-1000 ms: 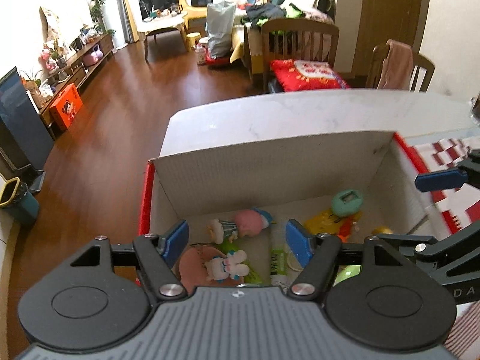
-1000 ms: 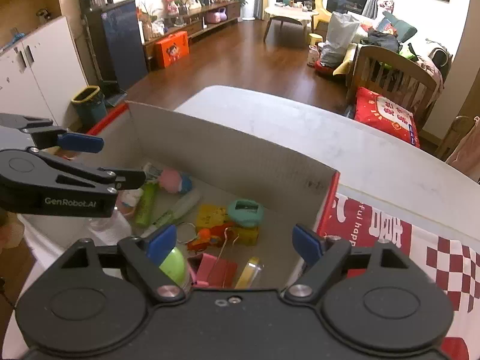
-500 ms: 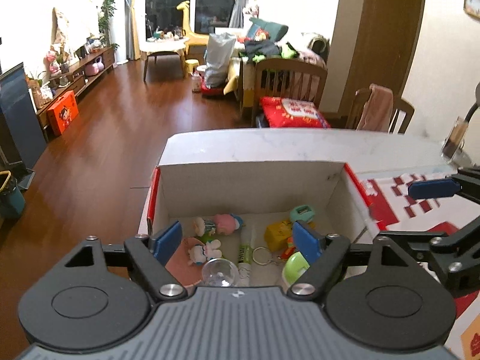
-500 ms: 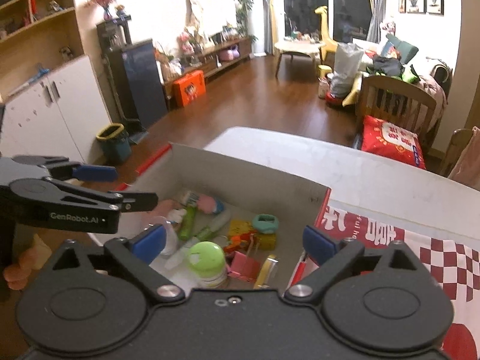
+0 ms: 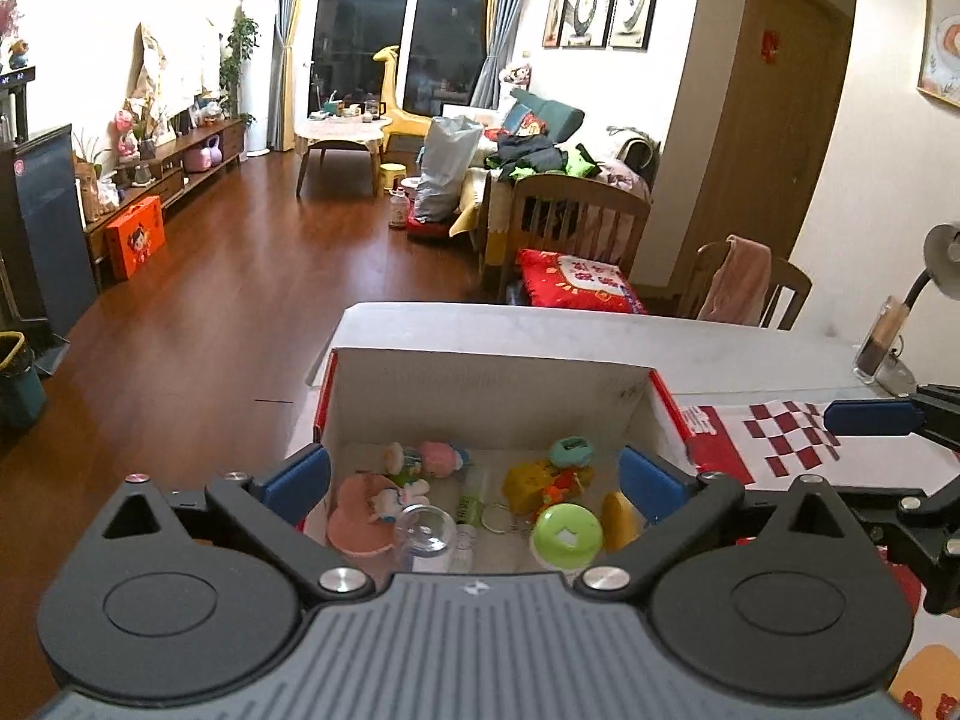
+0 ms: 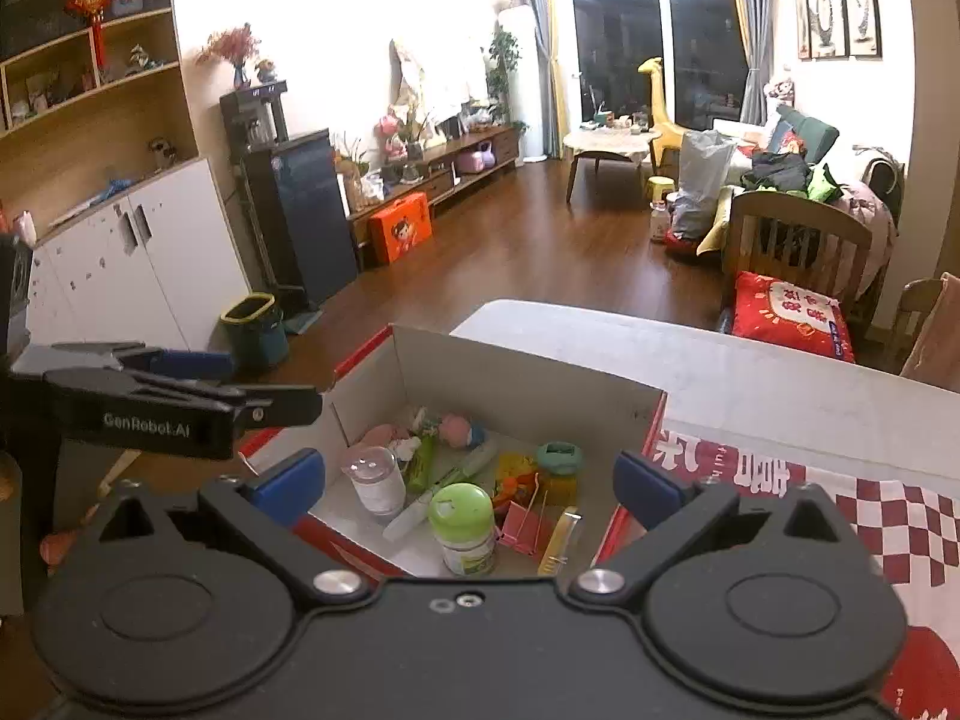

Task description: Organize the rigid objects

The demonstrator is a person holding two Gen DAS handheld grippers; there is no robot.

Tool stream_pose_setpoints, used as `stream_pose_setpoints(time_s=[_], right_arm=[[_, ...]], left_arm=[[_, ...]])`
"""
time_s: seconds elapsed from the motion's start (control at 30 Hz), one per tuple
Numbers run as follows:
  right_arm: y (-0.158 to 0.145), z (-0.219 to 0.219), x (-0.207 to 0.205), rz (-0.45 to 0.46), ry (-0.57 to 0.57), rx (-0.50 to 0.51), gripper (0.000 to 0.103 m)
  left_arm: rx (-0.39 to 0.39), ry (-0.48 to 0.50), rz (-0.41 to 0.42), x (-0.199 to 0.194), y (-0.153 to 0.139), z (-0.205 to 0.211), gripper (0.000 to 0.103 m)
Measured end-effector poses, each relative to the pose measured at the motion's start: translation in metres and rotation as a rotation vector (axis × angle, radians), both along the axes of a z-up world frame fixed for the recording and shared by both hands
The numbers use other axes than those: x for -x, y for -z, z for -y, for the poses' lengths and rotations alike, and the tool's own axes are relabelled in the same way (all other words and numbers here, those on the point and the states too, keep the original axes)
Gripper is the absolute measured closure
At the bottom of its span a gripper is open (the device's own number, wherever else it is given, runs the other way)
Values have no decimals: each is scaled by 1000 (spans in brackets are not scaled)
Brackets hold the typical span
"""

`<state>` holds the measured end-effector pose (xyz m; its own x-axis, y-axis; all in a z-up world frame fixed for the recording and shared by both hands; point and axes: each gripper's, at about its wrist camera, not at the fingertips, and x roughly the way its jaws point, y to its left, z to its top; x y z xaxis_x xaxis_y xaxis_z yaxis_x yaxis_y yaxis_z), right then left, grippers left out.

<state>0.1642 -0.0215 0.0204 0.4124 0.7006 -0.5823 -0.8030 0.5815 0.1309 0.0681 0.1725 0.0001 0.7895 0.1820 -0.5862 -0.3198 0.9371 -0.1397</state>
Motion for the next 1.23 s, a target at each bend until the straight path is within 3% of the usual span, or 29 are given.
stream_pose_setpoints(time_s=[0.23,0.6,0.9,1.23], right_arm=[[-2,14,10,-8,34,-27,0],[1,25,25,-22,56,-27,0],[4,32,33,-33,57,-33,0],[7,43,38,-56,87,-50,0]], left_arm=[[-14,7,5,14,-2,16,0],[64,8,3,36,-2,30,0],[34,36,5,50,-3,45,0],[30,-26,-1,55,-5,44,0]])
